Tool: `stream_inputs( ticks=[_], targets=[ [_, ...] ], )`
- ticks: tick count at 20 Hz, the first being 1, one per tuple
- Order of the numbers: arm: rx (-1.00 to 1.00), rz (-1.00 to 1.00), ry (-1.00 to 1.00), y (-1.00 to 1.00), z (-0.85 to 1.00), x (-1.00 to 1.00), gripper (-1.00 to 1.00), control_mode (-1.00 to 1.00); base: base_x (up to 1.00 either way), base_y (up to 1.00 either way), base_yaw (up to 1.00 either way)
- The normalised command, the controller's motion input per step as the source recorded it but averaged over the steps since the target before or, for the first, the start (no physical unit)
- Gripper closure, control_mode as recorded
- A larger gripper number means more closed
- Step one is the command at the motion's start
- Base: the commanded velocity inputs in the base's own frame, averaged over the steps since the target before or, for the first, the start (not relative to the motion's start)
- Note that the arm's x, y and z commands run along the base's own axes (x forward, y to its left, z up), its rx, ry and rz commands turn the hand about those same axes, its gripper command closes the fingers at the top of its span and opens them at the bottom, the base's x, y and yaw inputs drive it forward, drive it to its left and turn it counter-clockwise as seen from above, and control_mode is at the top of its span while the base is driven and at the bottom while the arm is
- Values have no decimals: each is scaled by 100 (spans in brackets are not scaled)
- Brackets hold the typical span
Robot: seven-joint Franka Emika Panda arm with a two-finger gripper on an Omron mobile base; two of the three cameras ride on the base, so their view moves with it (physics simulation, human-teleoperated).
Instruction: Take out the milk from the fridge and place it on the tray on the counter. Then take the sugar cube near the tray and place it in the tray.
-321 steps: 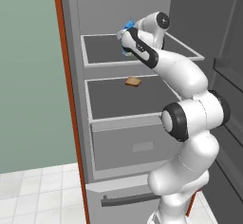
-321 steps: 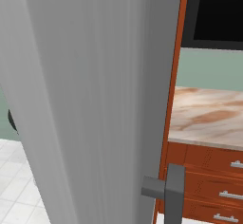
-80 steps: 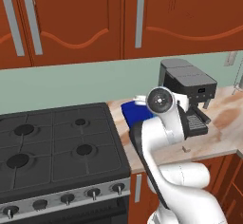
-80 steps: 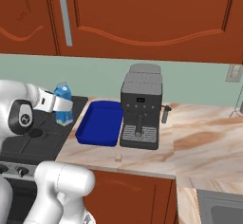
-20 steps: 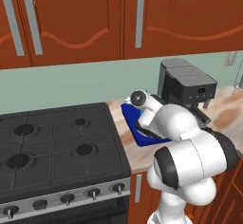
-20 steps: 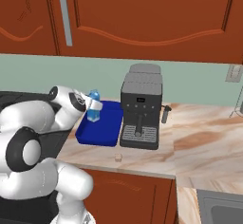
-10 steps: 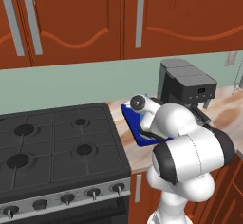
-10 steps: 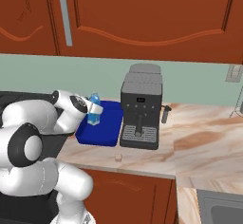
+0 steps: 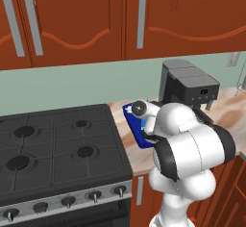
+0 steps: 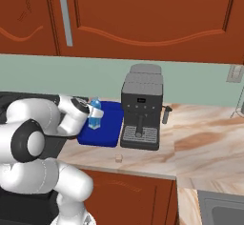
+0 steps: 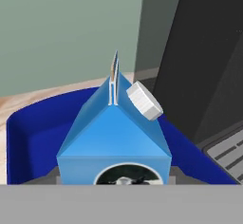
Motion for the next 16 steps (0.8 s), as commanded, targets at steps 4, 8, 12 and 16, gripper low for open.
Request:
stream_inputs(
  ticks=[4,8,12,16],
  targets=[
    [0,0,0,0,-22,0,100,-100,0,0,0],
    [0,0,0,0,-24,0,100,-100,0,0,0],
    [0,0,0,0,-24,0,100,-100,0,0,0],
    [0,0,0,0,-26,0,100,-100,0,0,0]
  ],
)
